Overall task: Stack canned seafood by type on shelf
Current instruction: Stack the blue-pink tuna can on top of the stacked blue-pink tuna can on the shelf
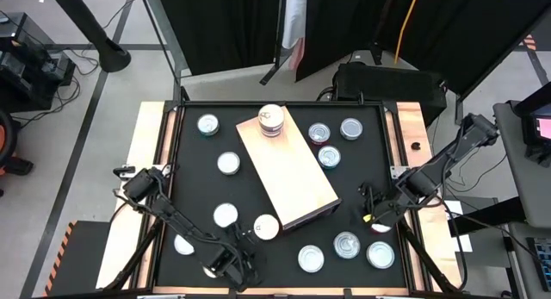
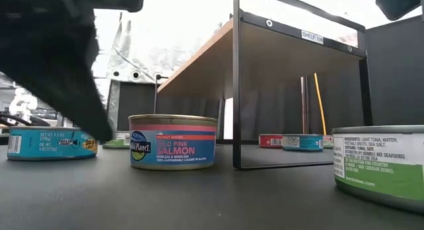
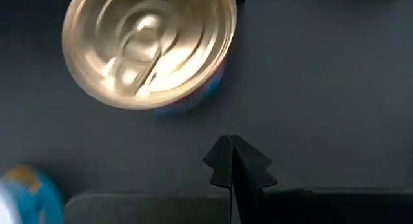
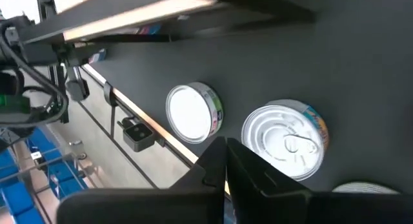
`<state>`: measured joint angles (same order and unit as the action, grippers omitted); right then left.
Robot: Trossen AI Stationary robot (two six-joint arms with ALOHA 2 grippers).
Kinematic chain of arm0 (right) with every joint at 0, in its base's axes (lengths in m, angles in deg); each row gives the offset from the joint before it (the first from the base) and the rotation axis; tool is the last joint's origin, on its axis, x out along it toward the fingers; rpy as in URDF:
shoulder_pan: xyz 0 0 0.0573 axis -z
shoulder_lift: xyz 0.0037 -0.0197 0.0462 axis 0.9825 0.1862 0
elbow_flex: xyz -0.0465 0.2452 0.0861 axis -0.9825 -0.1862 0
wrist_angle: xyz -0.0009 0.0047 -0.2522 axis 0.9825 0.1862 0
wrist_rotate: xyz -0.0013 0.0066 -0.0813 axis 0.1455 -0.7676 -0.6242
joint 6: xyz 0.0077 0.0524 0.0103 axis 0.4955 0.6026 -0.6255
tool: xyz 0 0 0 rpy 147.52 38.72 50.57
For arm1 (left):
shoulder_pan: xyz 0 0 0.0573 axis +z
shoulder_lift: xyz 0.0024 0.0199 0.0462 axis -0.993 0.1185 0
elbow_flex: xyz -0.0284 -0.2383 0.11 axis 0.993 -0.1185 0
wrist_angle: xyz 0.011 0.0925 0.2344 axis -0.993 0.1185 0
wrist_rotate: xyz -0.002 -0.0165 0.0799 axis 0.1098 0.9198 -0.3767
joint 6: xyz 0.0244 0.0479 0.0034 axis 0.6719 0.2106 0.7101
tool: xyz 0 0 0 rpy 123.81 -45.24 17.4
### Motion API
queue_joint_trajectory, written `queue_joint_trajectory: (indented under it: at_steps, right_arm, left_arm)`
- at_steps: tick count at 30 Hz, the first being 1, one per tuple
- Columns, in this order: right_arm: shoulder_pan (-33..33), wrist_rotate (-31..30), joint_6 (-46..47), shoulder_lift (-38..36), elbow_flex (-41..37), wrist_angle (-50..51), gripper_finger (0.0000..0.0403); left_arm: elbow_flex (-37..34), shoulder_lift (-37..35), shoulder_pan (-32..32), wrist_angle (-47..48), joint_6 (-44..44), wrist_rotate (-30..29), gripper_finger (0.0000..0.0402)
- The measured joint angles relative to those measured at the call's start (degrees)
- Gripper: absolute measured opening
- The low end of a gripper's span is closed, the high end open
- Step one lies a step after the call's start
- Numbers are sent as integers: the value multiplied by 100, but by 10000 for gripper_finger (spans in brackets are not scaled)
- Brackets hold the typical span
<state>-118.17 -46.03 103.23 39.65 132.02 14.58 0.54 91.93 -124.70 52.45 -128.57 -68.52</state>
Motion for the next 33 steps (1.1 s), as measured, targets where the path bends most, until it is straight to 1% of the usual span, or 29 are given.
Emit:
queue_joint_trajectory:
  at_steps: [2, 3, 7, 9, 11, 13, 17, 24, 28, 31, 33]
  right_arm:
    - [-28, -2, 7, 75, 0, -106, 4]
    - [-44, -1, 21, 105, 0, -116, 4]
    - [-63, -5, 74, 199, -1, -84, 4]
    - [-63, -5, 76, 218, -2, -89, 4]
    - [-61, -22, 79, 226, -2, -79, 4]
    - [-61, -91, 79, 226, -2, -86, 4]
    - [-61, -137, 79, 223, -2, -90, 4]
    - [-61, -134, 62, 223, -2, -86, 4]
    - [-61, -134, 37, 223, -2, -86, 4]
    - [-61, -132, 31, 223, -2, -86, 4]
    - [-61, -132, 28, 223, -2, -86, 4]
  left_arm:
    - [0, -141, -100, 137, -67, -46, 1]
    - [0, -255, -161, 104, -50, -199, 1]
    - [12, -603, -260, -34, 211, -1218, 1]
    - [-64, -626, -220, -37, 452, -1529, 1]
    - [-223, -626, -133, -263, 599, -1522, 1]
    - [-488, -626, -39, -708, 620, -1374, 1]
    - [-873, -618, 77, -1121, 622, -1128, 1]
    - [-1085, -626, 97, -1171, 748, -911, 1]
    - [-1231, -624, 39, -1114, 728, -598, 1]
    - [-1242, -631, -17, -1076, 726, -559, 1]
    - [-1196, -767, -51, -979, 744, -597, 1]
